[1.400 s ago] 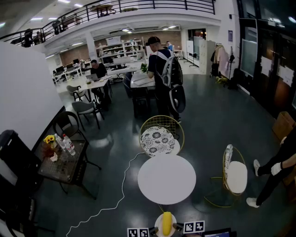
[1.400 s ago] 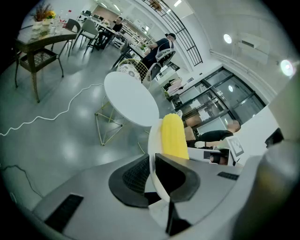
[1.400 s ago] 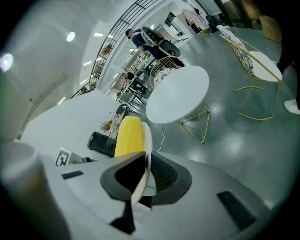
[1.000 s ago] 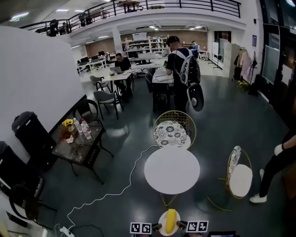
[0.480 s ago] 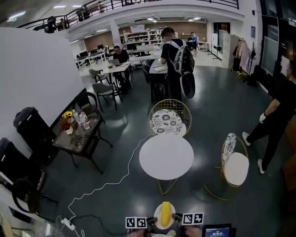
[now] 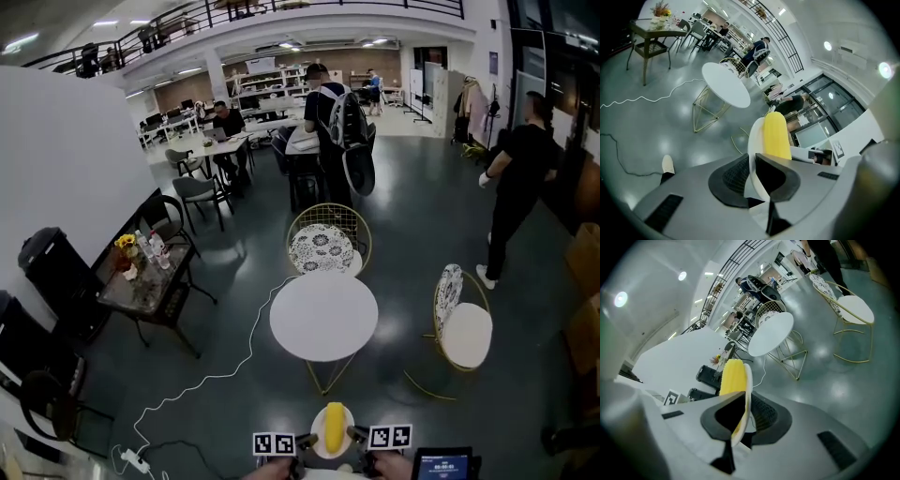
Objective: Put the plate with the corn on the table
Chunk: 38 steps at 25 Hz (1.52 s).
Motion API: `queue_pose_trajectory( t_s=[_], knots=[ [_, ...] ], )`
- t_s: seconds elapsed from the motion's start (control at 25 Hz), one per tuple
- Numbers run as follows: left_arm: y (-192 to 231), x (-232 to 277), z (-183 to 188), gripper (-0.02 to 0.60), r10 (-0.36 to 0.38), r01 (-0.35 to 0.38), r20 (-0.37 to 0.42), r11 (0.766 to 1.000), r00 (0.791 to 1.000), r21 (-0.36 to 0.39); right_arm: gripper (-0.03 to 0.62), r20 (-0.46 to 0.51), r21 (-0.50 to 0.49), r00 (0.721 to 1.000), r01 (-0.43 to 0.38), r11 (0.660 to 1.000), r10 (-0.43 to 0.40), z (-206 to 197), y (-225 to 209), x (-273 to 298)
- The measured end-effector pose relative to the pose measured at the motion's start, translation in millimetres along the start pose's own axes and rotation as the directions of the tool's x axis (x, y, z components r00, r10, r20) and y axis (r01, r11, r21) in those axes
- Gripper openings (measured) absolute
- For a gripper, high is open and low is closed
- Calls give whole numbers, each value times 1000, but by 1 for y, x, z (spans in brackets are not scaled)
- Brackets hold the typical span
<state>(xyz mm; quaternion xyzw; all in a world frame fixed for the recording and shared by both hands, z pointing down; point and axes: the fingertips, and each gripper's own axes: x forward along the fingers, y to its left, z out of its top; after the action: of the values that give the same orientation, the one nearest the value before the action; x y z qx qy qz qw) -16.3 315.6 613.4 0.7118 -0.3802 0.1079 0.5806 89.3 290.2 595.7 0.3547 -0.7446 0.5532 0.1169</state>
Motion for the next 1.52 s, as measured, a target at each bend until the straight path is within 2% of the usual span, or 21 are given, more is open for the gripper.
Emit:
queue_pose_trajectory(
  t_s=[0.28, 0.6, 0.8, 1.04, 1.36, 1.52],
  knots=[
    [2, 7, -13, 46, 18, -18, -23, 1000, 1000, -1, 46, -12, 23, 1000, 12, 1000, -12, -11, -11, -4],
    [3, 9, -18, 48, 31, -31, -9, 999, 999, -22, 46, -16, 14, 1000, -14, 1000, 14, -10, -11, -5],
    [2, 11, -1, 48, 31, -31, 25, 1000, 999, 1, 46, -14, -12, 999, -32, 999, 32, 3, -7, 0],
    [1, 4, -11, 48, 51, -50, 34, 998, 998, -24, 46, -46, -7, 998, -44, 999, 43, -3, -4, 0],
    [15, 3, 17, 48, 62, -57, 92, 997, 994, -51, 46, -72, -49, 995, -74, 996, 71, 20, 2, 27],
    [15, -2, 11, 48, 51, -48, 55, 997, 997, -56, 46, -70, -17, 996, -56, 998, 55, 11, 7, 23]
  ],
)
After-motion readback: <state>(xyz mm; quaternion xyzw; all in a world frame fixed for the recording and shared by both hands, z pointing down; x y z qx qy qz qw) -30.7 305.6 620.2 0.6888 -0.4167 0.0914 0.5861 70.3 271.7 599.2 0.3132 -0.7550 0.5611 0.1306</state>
